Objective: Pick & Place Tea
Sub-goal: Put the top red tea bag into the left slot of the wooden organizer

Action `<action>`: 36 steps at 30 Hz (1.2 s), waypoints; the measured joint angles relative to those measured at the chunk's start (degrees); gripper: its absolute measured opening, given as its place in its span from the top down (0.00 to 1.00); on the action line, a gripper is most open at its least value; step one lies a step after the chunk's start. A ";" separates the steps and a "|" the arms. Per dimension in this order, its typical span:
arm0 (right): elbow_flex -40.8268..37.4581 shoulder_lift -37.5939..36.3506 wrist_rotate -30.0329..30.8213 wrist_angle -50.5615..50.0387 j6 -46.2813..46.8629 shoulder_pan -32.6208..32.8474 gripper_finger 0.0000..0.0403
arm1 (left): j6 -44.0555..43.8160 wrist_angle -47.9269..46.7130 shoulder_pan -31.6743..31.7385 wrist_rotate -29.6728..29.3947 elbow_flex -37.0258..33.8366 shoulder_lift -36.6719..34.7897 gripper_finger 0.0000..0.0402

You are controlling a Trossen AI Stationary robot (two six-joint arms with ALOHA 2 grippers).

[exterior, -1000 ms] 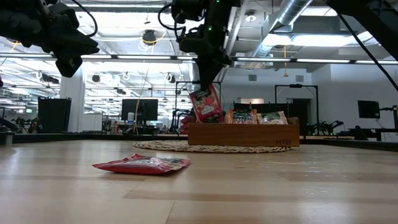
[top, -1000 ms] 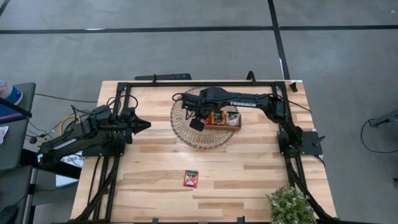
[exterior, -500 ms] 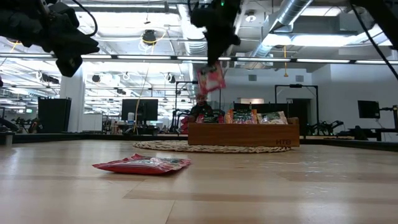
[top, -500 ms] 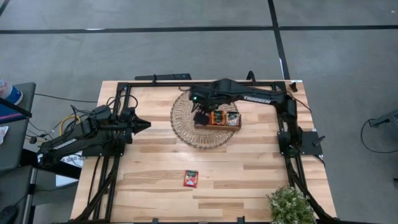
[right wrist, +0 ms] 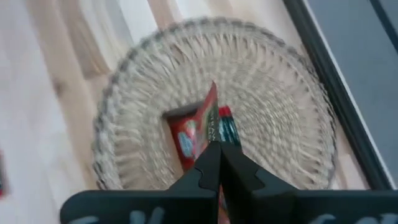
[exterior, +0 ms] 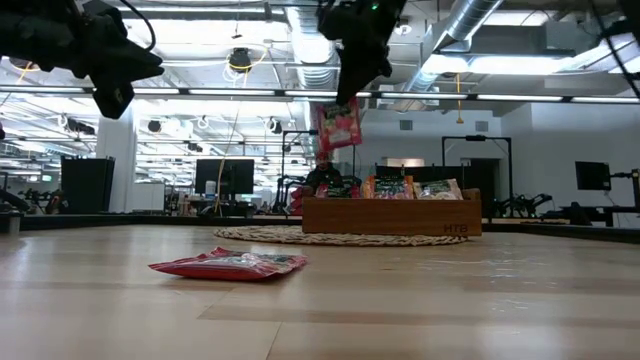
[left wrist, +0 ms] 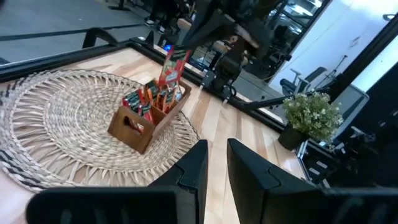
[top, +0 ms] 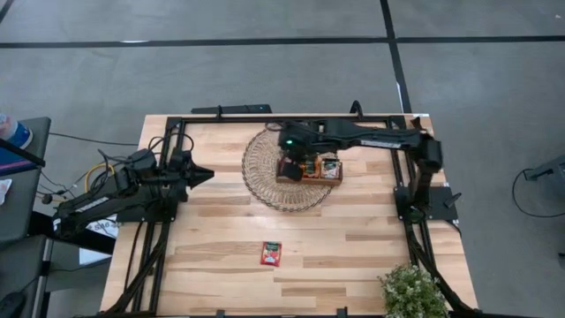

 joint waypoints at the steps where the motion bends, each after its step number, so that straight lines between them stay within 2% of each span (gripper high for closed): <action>1: -2.48 -1.81 -0.53 2.68 0.05 0.00 1.00 | -0.02 0.07 0.00 -0.41 0.00 0.02 0.87; 5: -12.96 -7.26 -2.13 13.21 0.73 0.07 1.00 | -0.02 1.07 0.00 -1.59 0.00 0.02 0.87; 9: -18.41 -8.86 -3.25 16.44 1.44 0.17 1.00 | -0.07 1.38 0.00 -1.85 0.00 0.02 0.87; 13: -18.51 -8.48 -3.82 19.69 -1.00 0.20 1.00 | -0.52 1.38 0.00 -2.59 0.00 0.02 0.87; 18: -18.67 -5.66 -4.99 18.59 -2.71 0.01 1.00 | -1.33 1.38 0.00 -2.74 0.00 0.02 0.87; 32: -18.70 -4.79 -5.64 18.99 -4.71 -0.97 1.00 | -1.36 1.38 0.00 -2.76 0.00 0.02 0.87; 36: -21.88 -4.79 -6.11 22.09 -3.93 -1.11 1.00 | -1.36 1.38 0.00 -2.74 0.00 0.02 0.87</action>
